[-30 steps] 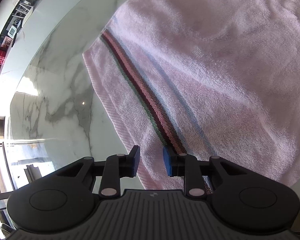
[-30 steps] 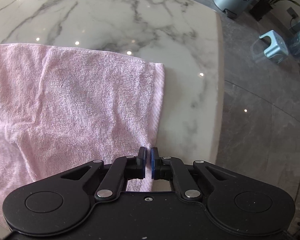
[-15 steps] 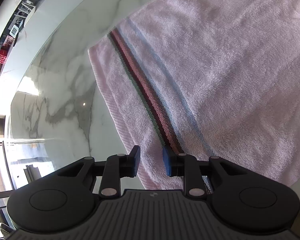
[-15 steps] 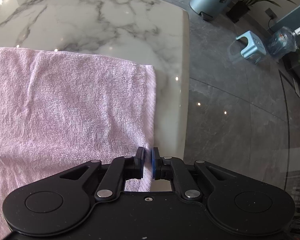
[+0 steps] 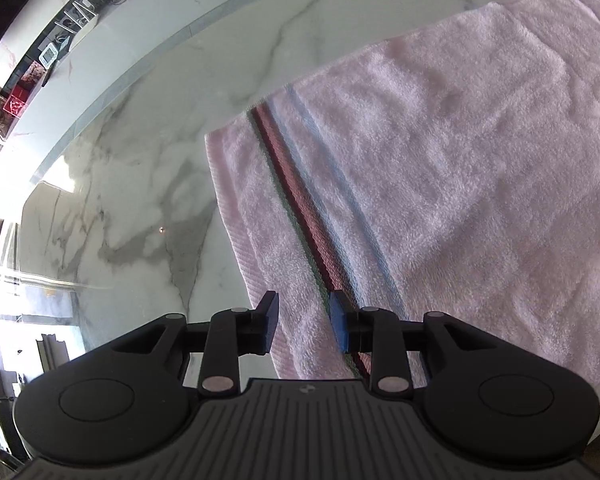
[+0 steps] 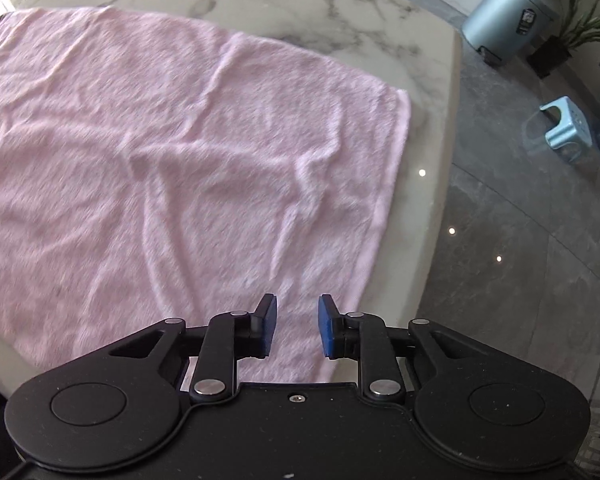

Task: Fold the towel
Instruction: 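Open the right gripper and release the flattened towel edge, then open the left gripper on the striped edge and lift both grippers away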

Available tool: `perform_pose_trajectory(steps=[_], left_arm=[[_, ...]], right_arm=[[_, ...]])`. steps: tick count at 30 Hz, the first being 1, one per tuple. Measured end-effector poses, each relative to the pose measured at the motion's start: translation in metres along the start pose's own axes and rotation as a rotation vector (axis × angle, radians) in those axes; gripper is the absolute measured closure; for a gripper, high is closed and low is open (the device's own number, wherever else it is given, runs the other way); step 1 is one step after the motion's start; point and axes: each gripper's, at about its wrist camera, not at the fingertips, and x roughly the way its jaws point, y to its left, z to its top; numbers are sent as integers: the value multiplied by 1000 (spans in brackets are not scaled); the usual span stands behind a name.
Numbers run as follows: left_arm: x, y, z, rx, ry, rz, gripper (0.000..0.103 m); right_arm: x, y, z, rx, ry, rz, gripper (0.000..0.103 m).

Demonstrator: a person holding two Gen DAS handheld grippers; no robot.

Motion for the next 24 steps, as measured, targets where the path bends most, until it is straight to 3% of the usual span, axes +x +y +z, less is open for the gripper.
perform_pose_trajectory(steps=[6,24], left_arm=[[14,-3,9,-28,1,-24,76],[32,16,18,-77,-11,-23,74]], right_arm=[[13,13,-30,17,-8,15,84],[3,16,-53,4,-21,14,84]])
